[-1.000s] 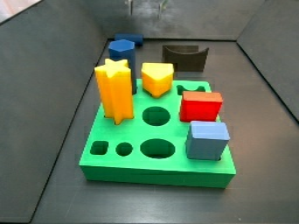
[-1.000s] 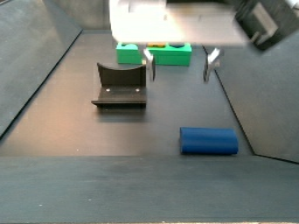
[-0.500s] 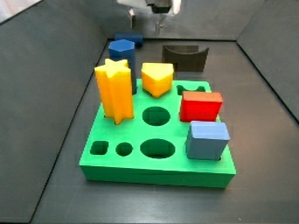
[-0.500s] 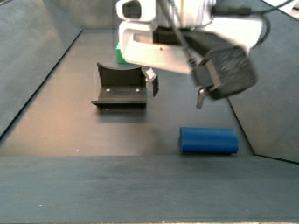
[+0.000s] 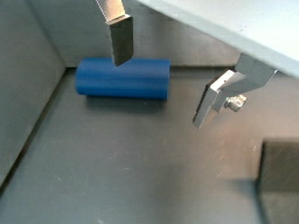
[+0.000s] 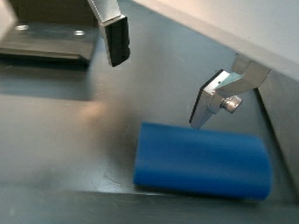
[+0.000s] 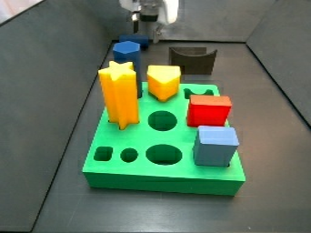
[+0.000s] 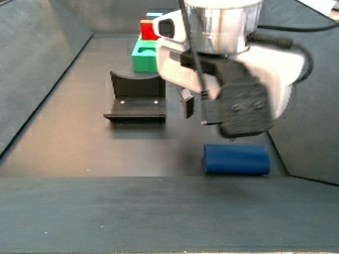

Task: Pick up the oval object. Move up. Place the oval object on the fixture. Regrasp the oval object. Move to above the board. Insert the oval object.
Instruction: Pick up the oval object.

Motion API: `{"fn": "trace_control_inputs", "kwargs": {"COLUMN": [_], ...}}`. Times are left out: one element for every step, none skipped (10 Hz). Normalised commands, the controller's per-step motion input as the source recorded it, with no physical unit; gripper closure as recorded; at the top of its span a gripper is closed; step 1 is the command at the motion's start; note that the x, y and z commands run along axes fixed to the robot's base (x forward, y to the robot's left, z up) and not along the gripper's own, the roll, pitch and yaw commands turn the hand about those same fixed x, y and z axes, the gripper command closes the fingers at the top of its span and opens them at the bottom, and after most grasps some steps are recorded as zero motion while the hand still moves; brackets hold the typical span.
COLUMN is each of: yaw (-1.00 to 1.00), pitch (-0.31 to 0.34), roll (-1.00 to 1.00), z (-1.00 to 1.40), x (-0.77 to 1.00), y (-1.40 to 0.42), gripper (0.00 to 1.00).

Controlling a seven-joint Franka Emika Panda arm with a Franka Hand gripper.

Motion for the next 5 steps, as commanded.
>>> {"fn": "trace_control_inputs", "kwargs": {"yaw": [-1.0, -0.76, 0.0, 0.0, -0.62], "pitch": [0.0, 0.007, 0.0, 0.0, -0.016], "roll": [0.0, 0.0, 0.0, 0.01, -0.07], "z": [-0.29, 0.0, 0.0, 0.0, -0.09], "x": [-0.03, -0.21, 0.15, 0.0, -0.01], "y": [0.0, 0.14, 0.0, 0.0, 0.24], "gripper": [0.0, 0.0, 0.0, 0.0, 0.0]}}
